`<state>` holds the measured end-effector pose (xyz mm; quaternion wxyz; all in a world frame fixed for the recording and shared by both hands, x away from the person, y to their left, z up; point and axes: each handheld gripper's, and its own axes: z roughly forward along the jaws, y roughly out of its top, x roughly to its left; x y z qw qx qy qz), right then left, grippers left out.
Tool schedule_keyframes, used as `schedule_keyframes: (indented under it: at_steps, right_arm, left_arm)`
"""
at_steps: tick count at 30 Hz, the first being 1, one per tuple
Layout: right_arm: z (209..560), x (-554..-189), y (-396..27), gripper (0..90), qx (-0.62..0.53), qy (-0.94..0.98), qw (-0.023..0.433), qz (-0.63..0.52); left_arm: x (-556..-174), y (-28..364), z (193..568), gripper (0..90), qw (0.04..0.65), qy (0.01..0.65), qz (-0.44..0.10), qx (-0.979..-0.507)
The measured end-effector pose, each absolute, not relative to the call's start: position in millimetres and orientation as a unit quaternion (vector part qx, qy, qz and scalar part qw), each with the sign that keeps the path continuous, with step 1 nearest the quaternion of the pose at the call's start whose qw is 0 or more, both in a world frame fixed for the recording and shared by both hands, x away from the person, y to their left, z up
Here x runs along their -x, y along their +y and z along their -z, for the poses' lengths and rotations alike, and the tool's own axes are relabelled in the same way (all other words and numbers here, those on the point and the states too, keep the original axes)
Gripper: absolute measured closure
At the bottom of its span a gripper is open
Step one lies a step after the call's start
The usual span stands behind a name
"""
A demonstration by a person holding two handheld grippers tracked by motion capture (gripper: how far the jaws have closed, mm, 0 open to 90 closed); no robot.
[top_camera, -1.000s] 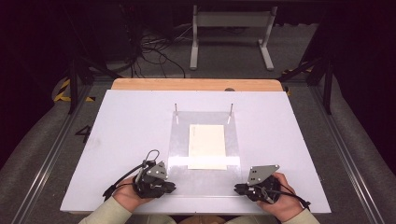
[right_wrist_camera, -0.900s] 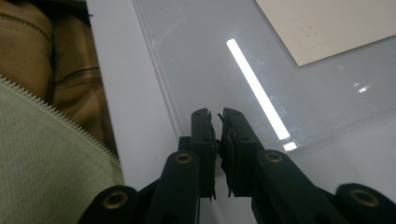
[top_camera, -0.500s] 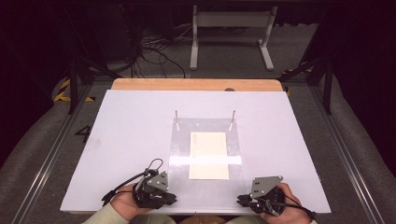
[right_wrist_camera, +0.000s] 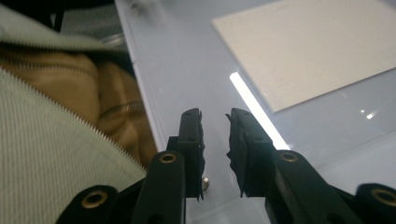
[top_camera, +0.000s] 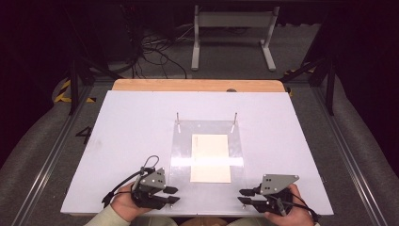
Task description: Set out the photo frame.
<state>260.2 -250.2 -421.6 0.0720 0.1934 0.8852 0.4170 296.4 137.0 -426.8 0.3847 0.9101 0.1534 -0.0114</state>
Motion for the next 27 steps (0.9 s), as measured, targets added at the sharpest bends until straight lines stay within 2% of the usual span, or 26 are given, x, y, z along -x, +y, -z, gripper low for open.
schedule_keyframes:
  at_steps: [3, 8, 11, 17, 19, 27]
  right_arm:
    - [419.2, -265.9, -256.4, 71.6, -0.215, 0.87, 0.089, -0.434]
    - [418.5, -274.8, -260.9, 70.9, -0.242, 0.857, 0.086, -0.446]
    - [413.8, -283.0, -262.1, 71.0, -0.255, 0.846, 0.102, -0.457]
    - [403.9, -297.4, -262.2, 74.0, -0.269, 0.829, 0.145, -0.467]
    - [402.4, -301.8, -262.9, 75.5, -0.277, 0.822, 0.152, -0.473]
    - [397.5, -316.7, -266.2, 75.5, -0.324, 0.801, 0.167, -0.474]
  left_arm:
    - [-301.2, 146.7, 421.3, 61.4, 0.425, 0.179, -0.024, -0.887]
    - [-309.6, 156.2, 416.3, 47.9, 0.463, 0.222, -0.065, -0.856]
    - [-321.3, 162.8, 414.9, 45.0, 0.476, 0.25, -0.099, -0.837]
    - [-332.7, 169.8, 418.7, 44.1, 0.478, 0.28, -0.121, -0.824]
    - [-338.4, 174.6, 422.2, 44.4, 0.472, 0.291, -0.14, -0.821]
    - [-342.1, 186.8, 425.3, 44.1, 0.47, 0.304, -0.157, -0.813]
